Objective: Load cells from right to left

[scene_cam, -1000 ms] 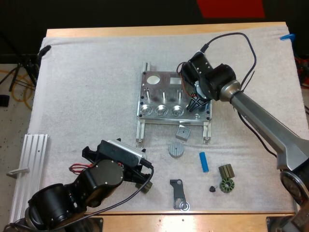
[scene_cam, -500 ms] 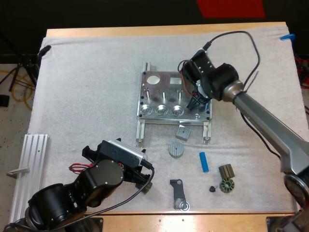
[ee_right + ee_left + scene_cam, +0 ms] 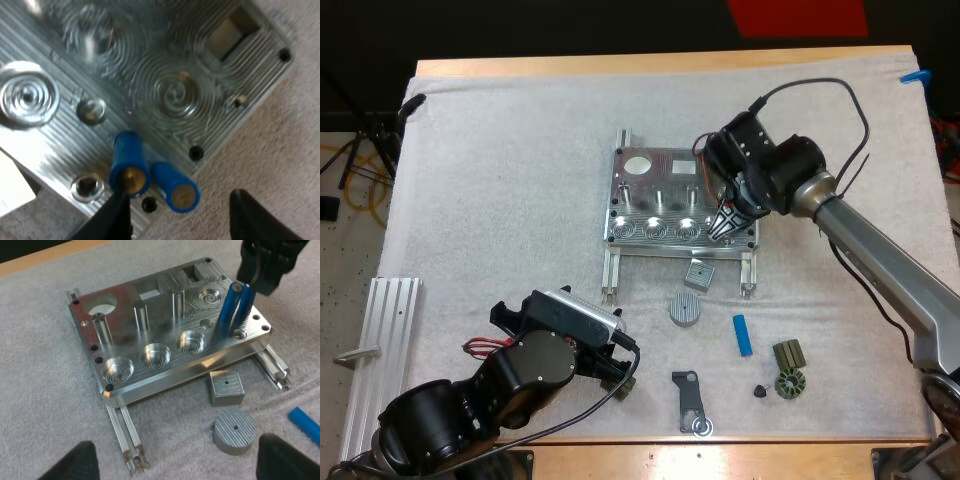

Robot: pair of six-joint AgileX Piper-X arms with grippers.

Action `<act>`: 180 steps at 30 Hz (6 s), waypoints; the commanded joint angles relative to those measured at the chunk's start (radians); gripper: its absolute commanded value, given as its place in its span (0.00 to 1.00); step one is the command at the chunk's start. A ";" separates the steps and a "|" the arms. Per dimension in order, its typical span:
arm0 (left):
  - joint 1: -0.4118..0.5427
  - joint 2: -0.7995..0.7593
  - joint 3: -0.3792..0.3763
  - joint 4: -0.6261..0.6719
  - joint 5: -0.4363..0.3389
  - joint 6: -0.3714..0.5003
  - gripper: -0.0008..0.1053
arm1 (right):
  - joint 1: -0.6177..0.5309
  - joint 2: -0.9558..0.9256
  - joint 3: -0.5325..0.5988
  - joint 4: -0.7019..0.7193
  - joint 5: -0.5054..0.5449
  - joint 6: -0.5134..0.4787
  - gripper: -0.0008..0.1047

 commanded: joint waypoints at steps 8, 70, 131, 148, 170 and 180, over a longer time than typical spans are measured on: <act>0.000 -0.005 -0.005 -0.001 -0.023 0.000 0.62 | 0.000 -0.001 0.029 -0.068 0.026 -0.005 0.43; 0.000 -0.005 -0.005 -0.001 -0.023 0.014 0.62 | 0.000 -0.185 0.032 0.130 -0.006 0.125 0.43; 0.000 0.015 -0.005 -0.168 0.139 0.485 0.62 | 0.000 -0.778 0.286 0.400 -0.043 0.340 0.43; 0.000 0.245 -0.005 -0.236 0.386 0.321 0.62 | 0.000 -0.888 0.286 0.407 -0.028 0.378 0.43; 0.000 0.599 -0.005 -0.458 0.569 -0.248 0.56 | 0.000 -1.011 0.463 0.395 -0.003 0.380 0.43; 0.000 0.765 -0.005 -0.537 0.656 -0.456 0.56 | 0.000 -1.064 0.463 0.395 -0.003 0.378 0.43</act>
